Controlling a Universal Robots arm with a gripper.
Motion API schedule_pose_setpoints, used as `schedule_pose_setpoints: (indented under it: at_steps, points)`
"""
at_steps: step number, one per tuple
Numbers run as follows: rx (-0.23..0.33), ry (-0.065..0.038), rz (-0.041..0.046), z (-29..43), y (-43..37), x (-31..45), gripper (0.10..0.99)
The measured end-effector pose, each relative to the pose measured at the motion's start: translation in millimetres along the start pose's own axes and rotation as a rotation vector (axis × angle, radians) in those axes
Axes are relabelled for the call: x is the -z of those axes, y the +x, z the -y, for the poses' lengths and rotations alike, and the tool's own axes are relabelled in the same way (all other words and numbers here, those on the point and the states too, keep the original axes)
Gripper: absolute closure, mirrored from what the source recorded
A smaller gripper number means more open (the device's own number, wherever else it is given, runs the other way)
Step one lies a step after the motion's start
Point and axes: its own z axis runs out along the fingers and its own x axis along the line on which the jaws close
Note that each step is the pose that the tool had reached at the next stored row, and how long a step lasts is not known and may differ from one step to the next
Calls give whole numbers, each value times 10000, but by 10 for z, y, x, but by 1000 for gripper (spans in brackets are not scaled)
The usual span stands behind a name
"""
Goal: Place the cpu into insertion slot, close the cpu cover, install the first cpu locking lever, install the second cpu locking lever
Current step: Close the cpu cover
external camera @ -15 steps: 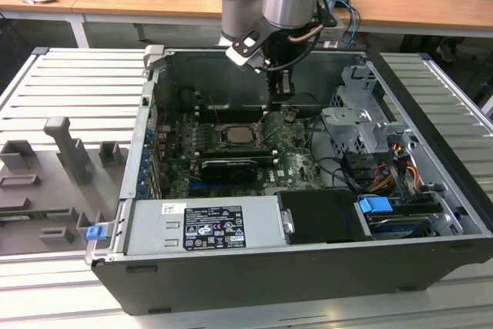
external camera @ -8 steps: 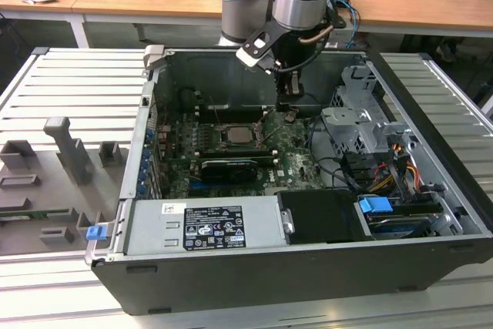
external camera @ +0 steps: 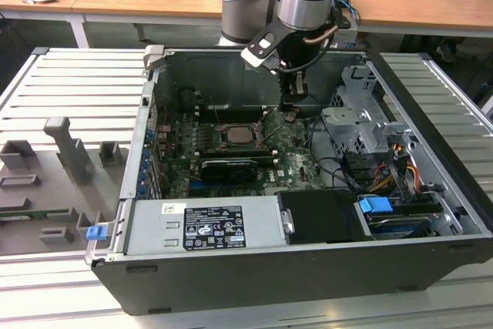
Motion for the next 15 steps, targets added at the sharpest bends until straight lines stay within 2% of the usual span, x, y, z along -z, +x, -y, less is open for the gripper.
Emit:
schedule_pose_setpoints:
  at_steps: [4, 8, 15]
  points:
    - [2, 0, 10, -39, 0, -6, 980]
    - [2, 0, 11, -64, -3, -73, 980]
    - [23, 0, 11, -51, -13, -140, 980]
